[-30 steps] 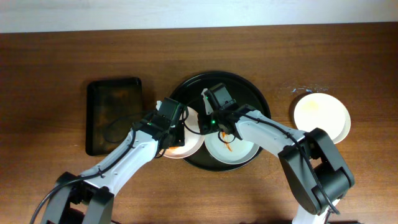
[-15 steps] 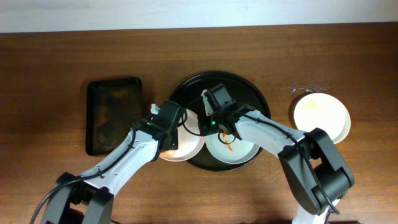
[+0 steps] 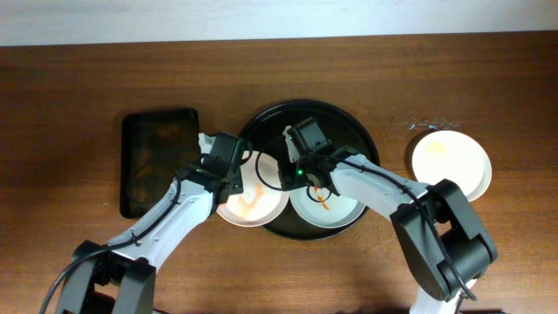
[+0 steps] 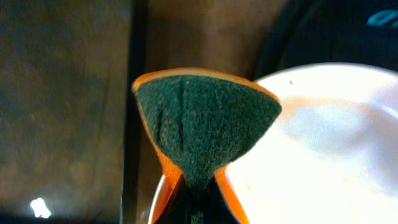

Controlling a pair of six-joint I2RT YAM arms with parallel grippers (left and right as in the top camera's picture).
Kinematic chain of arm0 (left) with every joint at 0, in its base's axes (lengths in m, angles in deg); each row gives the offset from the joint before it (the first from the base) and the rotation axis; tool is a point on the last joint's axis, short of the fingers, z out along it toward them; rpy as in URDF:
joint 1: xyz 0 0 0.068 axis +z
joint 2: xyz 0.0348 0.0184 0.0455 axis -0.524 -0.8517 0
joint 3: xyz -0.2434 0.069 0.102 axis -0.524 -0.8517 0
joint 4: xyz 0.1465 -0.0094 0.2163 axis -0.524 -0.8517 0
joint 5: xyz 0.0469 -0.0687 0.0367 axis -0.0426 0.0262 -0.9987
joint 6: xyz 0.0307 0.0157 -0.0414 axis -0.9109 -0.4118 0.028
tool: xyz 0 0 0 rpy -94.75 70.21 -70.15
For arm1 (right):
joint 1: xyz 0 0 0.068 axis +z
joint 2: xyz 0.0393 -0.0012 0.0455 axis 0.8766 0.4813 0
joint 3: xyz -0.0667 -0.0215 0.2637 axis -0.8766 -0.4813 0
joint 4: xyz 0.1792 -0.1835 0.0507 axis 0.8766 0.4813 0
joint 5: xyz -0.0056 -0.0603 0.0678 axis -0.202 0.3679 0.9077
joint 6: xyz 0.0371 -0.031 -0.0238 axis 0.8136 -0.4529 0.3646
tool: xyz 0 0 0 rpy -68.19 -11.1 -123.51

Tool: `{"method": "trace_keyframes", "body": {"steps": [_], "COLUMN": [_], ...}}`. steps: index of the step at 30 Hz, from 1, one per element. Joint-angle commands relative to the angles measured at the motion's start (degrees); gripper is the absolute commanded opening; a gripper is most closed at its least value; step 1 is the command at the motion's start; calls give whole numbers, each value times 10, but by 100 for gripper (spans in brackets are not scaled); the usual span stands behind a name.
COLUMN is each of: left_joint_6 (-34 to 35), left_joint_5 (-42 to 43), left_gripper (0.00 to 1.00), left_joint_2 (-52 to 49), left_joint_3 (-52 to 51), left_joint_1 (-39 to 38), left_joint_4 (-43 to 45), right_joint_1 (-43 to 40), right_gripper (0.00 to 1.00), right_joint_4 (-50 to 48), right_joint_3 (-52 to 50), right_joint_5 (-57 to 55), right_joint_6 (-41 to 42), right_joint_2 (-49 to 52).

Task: Clean dirty plates on tray and stack at the side
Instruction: 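Hold the plate with the right gripper and scrub it with the sponge, then carry the plate right and stack it on the first plate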

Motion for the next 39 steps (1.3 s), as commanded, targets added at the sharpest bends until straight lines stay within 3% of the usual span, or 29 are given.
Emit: {"method": "trace_keyframes", "body": {"steps": [1, 8, 13, 15, 18, 22, 24, 28, 34, 39], "left_joint_6": [4, 5, 5, 5, 4, -2, -2, -2, -2, -2], "left_joint_5": [115, 373, 415, 370, 214, 173, 43, -74, -111, -112], "left_gripper": [0, 0, 0, 0, 0, 0, 0, 0, 0, 0], "left_joint_2": [-5, -5, -5, -5, -6, -25, -32, -32, -30, 27], "left_joint_3": [-1, -1, -1, -1, -2, -2, -1, 0, 4, 47], "left_joint_1": [2, 0, -4, -4, -4, -4, -3, -3, 10, 17], "left_joint_4": [-55, -83, -96, -96, -93, -69, -62, -21, 63, 72], "right_joint_1": [2, 2, 2, 2, 2, 2, 2, 2, 2, 2], "right_gripper": [4, 4, 4, 4, 4, 4, 4, 4, 4, 4], "right_joint_4": [3, 3, 3, 3, 3, 3, 5, 11, 12, 12], "right_joint_3": [3, 3, 3, 3, 3, 3, 3, 3, 3, 3], "right_joint_5": [-9, -9, -9, -9, -9, -9, -9, -9, -9, -9], "right_joint_6": [-3, -3, -3, -3, -3, -3, -3, -3, -3, -3], "right_joint_2": [5, 5, 5, 5, 5, 5, 5, 5, 5, 5]}}
